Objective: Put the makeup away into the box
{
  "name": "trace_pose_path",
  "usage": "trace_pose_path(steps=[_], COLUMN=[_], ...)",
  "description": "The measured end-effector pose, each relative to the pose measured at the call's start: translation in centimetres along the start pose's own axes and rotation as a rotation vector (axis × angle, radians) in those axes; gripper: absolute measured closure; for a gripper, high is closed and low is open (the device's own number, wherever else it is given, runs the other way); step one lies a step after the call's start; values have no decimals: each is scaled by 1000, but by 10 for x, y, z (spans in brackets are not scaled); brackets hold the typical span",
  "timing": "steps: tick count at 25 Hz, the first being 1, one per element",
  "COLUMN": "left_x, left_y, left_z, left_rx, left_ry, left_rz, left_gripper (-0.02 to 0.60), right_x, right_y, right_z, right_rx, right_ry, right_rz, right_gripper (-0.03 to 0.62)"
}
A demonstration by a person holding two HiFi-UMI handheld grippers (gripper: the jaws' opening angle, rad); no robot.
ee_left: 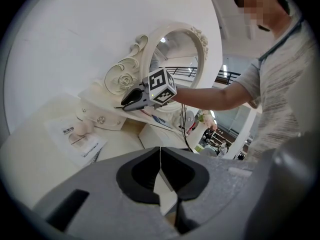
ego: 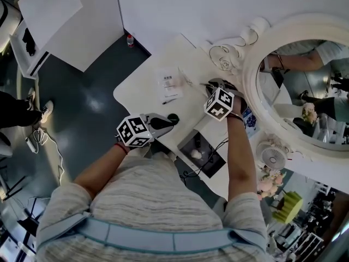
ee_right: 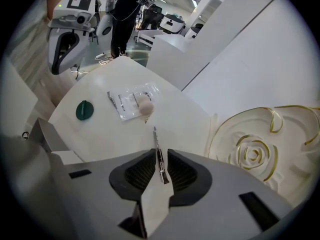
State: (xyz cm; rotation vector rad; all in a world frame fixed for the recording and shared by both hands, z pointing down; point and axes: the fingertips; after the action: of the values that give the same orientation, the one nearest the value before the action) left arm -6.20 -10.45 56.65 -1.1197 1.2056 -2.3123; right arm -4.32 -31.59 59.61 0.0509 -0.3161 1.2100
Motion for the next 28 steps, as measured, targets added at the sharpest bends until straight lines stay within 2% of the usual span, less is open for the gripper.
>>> trace_pose_path(steps=[5, 11, 18, 28], left_x=[2, -3, -4, -18], left_y=[0, 1, 6, 7], left_z=[-2, 3, 1, 2], left_rx=[1, 3, 4, 15], left_ry=[6, -3, -7, -39], left_rz=[-6, 2, 22, 63], left_gripper=[566, 566, 566, 566], right_x=[6, 6, 9, 3], right_y=[2, 1, 3, 0], right_z=[1, 2, -1, -33], right_rx=[14, 13, 17, -41], right_ry=[96, 133, 25, -140], right_rz=[-42, 2, 15, 119], right_gripper=[559, 563, 571, 574])
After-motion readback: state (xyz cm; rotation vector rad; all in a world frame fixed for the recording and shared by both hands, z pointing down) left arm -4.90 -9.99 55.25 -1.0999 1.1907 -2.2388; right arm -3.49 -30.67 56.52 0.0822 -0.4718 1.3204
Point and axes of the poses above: the fingertips, and each gripper's own axes: z forward along the fingers, x to its left, y out of its top, and after that the axes turned 8 degrees about y, right-handed
